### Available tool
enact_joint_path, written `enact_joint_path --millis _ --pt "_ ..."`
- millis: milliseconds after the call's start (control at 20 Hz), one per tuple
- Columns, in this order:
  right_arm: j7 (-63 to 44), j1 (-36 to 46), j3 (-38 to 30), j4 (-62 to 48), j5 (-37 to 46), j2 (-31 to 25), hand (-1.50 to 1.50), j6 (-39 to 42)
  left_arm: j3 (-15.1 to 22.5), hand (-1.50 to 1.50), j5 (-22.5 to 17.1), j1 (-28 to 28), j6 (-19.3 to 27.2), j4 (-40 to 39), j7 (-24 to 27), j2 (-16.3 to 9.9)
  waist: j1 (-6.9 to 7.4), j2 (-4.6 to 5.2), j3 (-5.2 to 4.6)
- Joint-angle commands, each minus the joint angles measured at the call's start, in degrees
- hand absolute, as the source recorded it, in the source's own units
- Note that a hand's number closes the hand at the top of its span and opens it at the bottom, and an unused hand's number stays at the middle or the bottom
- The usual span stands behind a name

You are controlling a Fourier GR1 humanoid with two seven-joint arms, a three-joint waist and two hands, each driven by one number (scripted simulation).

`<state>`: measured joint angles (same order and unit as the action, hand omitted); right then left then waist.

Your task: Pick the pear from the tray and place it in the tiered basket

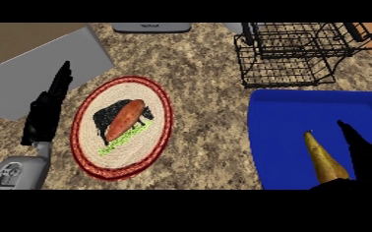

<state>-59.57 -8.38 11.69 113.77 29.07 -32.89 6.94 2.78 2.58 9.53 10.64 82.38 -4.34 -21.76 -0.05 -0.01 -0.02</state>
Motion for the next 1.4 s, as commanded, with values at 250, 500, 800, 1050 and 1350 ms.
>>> enact_joint_path --millis 250,500,800,1050,1350 --pt "3.8 0.9 -4.7 -7.0 1.5 3.8 -1.5 4.2 -1.5 0.0 2.7 -3.6 -1.6 2.4 1.6 2.5 0.12 -0.01 0.03" --pt "3.9 2.0 -4.0 -7.8 4.7 8.3 -1.5 6.0 -4.7 0.0 3.1 0.0 -4.0 -1.6 2.1 3.1 -0.06 -0.01 0.02" --pt "7.4 2.0 -4.3 -12.2 6.8 12.1 -1.5 5.7 -4.0 0.0 5.8 -1.2 -3.9 1.8 -0.6 5.2 0.0 -0.02 0.03" --pt "7.3 4.4 -0.2 -14.7 3.3 12.7 1.5 12.6 -5.4 0.0 5.8 -0.4 -3.4 -3.4 3.5 5.1 0.08 0.09 0.0" --pt "14.6 0.9 -1.8 -12.8 10.5 9.4 1.5 10.5 -7.2 0.0 5.5 2.8 -6.2 -5.1 3.6 5.0 -0.24 -0.01 0.01"
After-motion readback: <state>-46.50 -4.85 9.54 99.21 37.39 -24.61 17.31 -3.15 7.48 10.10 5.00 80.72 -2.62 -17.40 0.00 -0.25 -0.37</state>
